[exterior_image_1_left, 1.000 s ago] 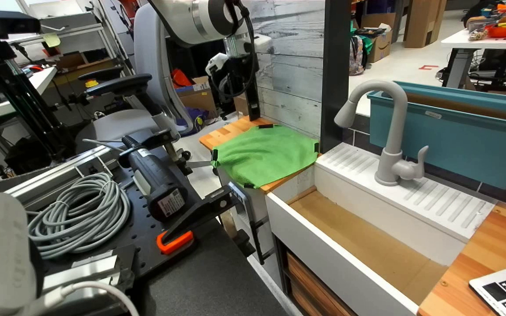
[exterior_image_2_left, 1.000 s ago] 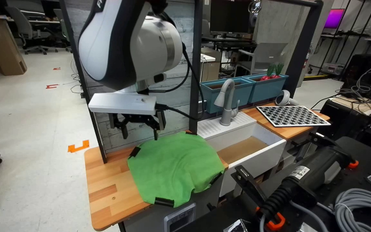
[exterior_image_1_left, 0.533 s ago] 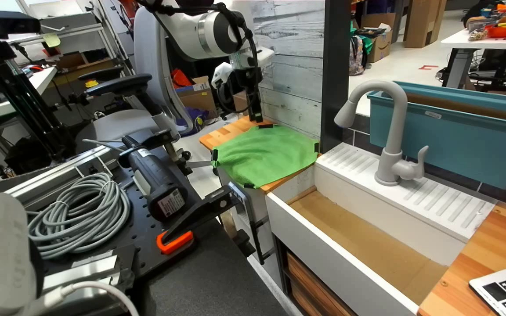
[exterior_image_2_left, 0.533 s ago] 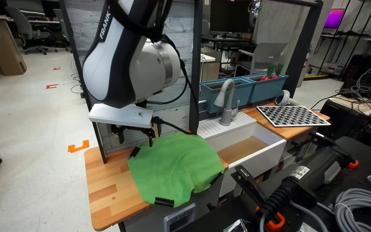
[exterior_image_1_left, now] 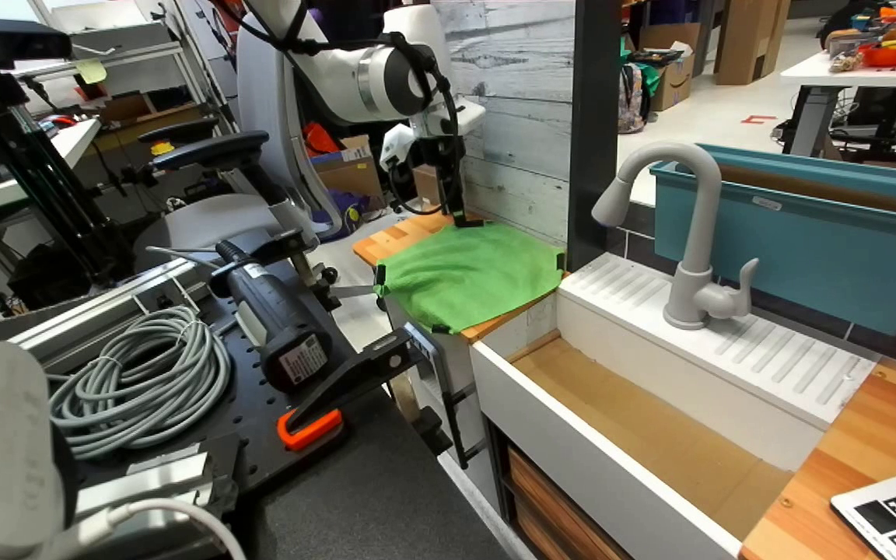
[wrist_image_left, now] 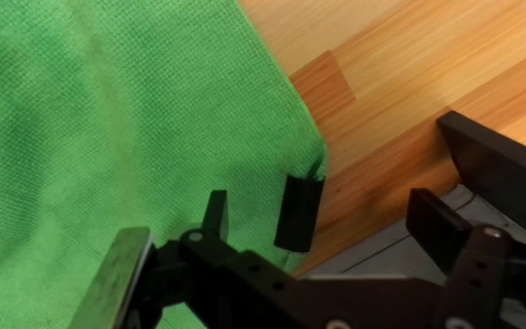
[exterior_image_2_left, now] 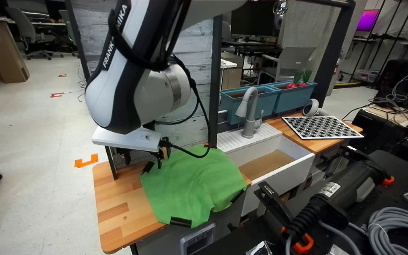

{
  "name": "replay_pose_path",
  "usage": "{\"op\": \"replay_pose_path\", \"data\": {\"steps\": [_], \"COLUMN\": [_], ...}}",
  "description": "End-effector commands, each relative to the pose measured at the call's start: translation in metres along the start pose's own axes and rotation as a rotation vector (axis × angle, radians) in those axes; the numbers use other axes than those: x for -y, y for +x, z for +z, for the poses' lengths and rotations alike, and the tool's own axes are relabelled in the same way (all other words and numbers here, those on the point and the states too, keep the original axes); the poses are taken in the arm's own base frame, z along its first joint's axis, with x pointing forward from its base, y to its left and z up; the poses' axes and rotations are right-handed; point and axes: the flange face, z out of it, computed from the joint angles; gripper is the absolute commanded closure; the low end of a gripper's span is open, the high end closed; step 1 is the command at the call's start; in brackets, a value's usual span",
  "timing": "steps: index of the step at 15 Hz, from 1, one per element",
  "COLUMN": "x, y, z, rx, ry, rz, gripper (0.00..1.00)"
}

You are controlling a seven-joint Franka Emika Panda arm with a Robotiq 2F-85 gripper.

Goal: Fold the green towel

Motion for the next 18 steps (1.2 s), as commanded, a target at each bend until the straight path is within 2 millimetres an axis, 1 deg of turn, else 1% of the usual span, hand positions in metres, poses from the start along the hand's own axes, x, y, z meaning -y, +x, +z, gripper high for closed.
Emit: {"op": "replay_pose_path", "data": {"steps": [1,5,6,7,8,9,10,11,13,18], "x": [0.011,0.011,0.011,0.011,0.012,0.012,0.013,0.013,0.018,0.022], "y": [0.003,0.003,0.004,0.003,0.003,0.003,0.003,0.003,0.003,0.001], "z": [0.011,0.02,0.023,0.024,0.027,0.028,0.029,0.029,0.026,0.024], "rx": [0.014,0.035,0.042,0.048,0.054,0.06,0.078,0.085,0.089,0.095], "ry": [0.007,0.002,0.0,-0.009,-0.016,-0.019,-0.02,-0.025,-0.03,-0.046], "rz": [-0.001,0.013,0.011,0.011,0.008,0.004,-0.006,-0.014,-0.028,-0.048], "gripper": [0.0,0.0,0.04,0.13,0.29,0.31,0.38,0.47,0.62,0.99]}}
